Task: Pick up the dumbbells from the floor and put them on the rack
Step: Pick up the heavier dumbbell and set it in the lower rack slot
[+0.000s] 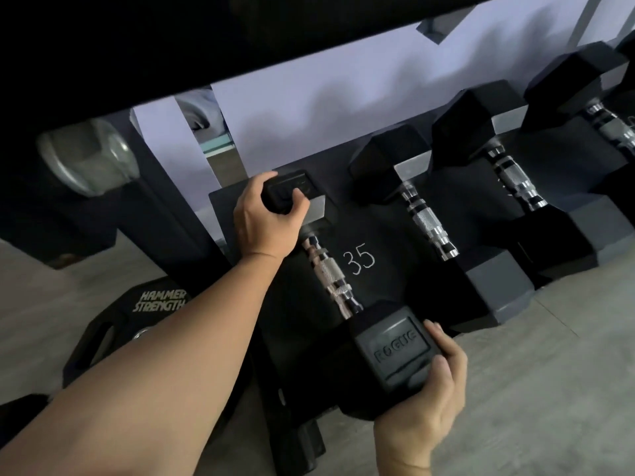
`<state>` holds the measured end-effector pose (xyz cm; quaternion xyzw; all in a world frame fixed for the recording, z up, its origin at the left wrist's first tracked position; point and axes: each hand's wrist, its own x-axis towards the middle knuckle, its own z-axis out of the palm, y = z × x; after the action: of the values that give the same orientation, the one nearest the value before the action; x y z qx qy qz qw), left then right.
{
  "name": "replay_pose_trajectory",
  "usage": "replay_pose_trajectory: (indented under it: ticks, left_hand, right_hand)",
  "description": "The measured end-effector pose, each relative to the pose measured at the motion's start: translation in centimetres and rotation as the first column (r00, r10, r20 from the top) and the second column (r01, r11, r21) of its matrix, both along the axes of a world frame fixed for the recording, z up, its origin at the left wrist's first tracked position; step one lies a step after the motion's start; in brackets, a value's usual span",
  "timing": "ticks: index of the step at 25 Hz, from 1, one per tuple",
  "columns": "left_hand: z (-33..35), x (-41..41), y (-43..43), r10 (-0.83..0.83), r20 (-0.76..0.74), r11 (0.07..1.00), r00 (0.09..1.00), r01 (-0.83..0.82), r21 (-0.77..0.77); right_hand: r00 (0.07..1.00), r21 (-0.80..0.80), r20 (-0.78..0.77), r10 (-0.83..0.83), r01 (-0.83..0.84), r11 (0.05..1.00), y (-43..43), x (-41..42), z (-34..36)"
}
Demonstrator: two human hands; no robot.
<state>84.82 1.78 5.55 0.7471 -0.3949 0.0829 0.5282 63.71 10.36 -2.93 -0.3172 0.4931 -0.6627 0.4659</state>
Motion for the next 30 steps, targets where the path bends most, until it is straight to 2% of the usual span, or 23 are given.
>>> replay_pose_trajectory:
  ticks: [4, 6, 9, 12, 16, 19, 21, 24, 26, 30]
  left_hand:
    - [0.2, -0.1, -1.8, 0.0, 0.052, 1.0, 0.999, 0.0, 0.009]
    - [0.2, 0.0, -2.2, -0.016, 0.088, 0.999, 0.996, 0.013, 0.032]
    - [-0.6, 0.8, -1.4, -0.058, 0.086, 0.998, 0.995, 0.055, 0.034]
    - [-1.4, 1.7, -0.4, -0.074, 0.08, 0.997, 0.994, 0.073, 0.022]
    - [-1.8, 2.0, -0.5, -0.087, 0.107, 0.996, 0.99, 0.085, 0.03]
    - [-1.8, 2.0, -0.3, -0.106, 0.099, 0.994, 0.989, 0.103, 0.035]
    - [-1.3, 1.9, -0.2, -0.107, 0.05, 0.993, 0.993, 0.104, 0.059]
    - [-0.1, 1.3, -0.9, -0.072, -0.146, 0.996, 0.987, 0.077, 0.032]
    - [0.3, 0.8, -1.4, -0.02, -0.249, 1.0, 0.968, 0.021, 0.002]
    - [0.4, 1.6, -2.0, -0.054, -0.251, 0.998, 0.967, 0.058, 0.007]
  right_hand:
    - [0.981, -0.183, -0.192, -0.021, -0.015, 0.983, -2.7, 0.4, -0.9]
    - [0.954, -0.188, -0.3, 0.003, -0.063, 0.98, -3.1, 0.5, -1.5]
    - [0.932, -0.191, -0.36, 0.024, -0.099, 0.977, -2.3, 0.8, -1.5]
    - [0.857, -0.186, -0.515, 0.031, -0.147, 0.972, -1.3, 1.4, -1.4]
    - [0.773, -0.149, -0.633, 0.047, -0.181, 0.972, -1.0, 1.4, -1.1]
    - [0.658, -0.133, -0.746, 0.104, -0.3, 0.945, -2.7, 0.5, -0.2]
    - [0.628, -0.059, -0.747, 0.22, -0.392, 0.918, -3.6, 0.1, 0.6]
    - [0.671, 0.052, -0.65, 0.357, -0.429, 0.902, -3.7, -0.1, 1.3]
    - [0.694, 0.09, -0.623, 0.361, -0.395, 0.914, -3.5, 0.1, 1.6]
    - [0.723, 0.065, -0.633, 0.277, -0.306, 0.95, -1.8, 1.4, 1.3]
